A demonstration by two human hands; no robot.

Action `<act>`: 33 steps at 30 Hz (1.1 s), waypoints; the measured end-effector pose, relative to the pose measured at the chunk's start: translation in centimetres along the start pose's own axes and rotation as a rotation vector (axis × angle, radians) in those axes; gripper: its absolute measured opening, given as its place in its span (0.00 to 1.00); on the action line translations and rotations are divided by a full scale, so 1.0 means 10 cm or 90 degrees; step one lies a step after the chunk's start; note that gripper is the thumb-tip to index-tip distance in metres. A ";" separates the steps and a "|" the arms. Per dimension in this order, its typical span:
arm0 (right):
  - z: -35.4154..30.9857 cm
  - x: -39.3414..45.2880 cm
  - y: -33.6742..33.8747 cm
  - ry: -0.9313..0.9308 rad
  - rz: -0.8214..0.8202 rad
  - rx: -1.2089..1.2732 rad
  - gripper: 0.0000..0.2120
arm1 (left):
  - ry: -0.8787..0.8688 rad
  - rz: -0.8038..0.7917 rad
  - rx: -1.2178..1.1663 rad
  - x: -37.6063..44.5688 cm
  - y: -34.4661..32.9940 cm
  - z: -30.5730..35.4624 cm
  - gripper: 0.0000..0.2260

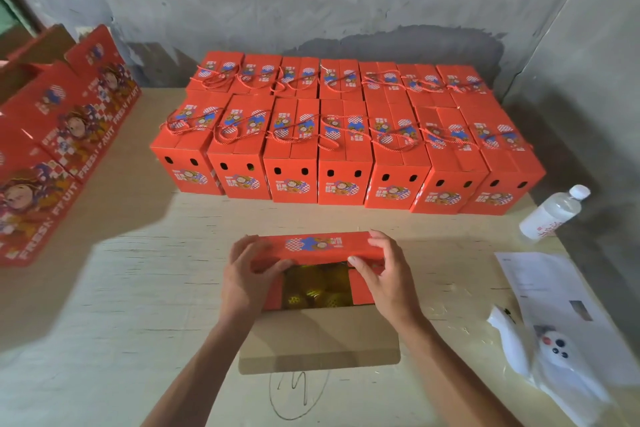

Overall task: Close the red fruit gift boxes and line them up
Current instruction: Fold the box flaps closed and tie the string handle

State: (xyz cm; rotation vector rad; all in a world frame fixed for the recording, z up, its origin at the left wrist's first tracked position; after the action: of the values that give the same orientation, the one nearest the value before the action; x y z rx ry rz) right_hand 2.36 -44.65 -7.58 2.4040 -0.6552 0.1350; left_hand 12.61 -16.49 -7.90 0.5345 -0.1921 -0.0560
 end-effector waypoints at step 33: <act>0.01 -0.20 0.01 0.012 0.066 -0.140 0.29 | -0.159 0.107 0.253 -0.35 0.15 -0.06 0.06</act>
State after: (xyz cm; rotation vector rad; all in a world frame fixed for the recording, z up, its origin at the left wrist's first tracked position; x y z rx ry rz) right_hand 0.56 -43.92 -8.17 2.1563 -0.7465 0.1226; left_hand 9.28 -14.56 -8.29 0.9052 -0.4973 0.0817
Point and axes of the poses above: each hand's wrist, its own x-axis towards the middle knuckle, its own y-axis out of the back of the hand, z = x × y, the point moved 9 cm from there along x, towards the middle knuckle, and after that the axes turned 2 degrees about -x, right-handed, at the moved point
